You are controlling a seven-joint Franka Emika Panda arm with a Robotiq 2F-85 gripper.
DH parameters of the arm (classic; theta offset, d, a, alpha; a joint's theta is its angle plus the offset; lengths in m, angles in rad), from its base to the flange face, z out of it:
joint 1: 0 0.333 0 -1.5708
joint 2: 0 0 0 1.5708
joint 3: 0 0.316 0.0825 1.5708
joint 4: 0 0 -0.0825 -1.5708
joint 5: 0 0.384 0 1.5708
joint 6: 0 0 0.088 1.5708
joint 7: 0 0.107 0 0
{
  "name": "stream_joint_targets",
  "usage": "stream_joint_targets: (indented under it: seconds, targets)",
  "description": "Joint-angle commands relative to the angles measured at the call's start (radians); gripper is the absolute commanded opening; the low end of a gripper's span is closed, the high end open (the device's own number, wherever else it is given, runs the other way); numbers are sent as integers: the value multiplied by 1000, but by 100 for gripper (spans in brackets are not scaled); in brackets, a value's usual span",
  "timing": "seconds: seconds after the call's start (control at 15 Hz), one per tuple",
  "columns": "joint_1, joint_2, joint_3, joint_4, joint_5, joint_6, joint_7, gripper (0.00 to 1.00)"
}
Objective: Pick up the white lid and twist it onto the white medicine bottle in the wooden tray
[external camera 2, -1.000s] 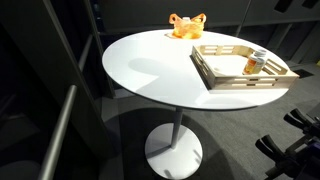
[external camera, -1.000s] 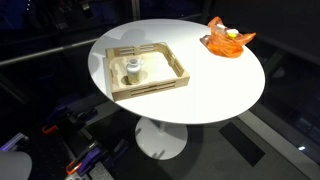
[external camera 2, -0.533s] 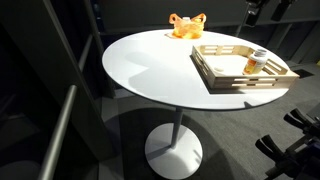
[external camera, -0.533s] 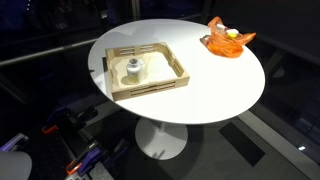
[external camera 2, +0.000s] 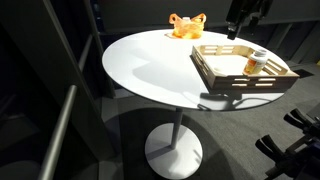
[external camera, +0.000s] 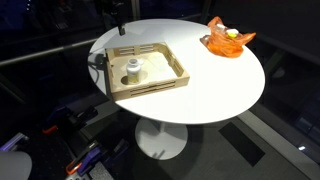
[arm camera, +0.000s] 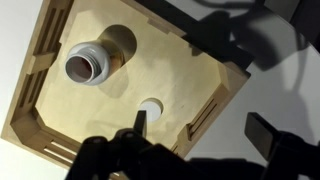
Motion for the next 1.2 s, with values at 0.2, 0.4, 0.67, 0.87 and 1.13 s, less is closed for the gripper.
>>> stream_joint_targets:
  seconds: [0.2, 0.4, 0.67, 0.87, 1.13]
  targets:
    - [37, 64, -51, 44, 1, 14, -74, 100]
    - [40, 71, -57, 57, -4, 11, -74, 100]
    - [40, 109, -63, 58, -3, 88, -74, 100]
    - [39, 150, -70, 57, 3, 151, -96, 100]
    - [32, 200, -84, 65, 10, 174, -136, 100]
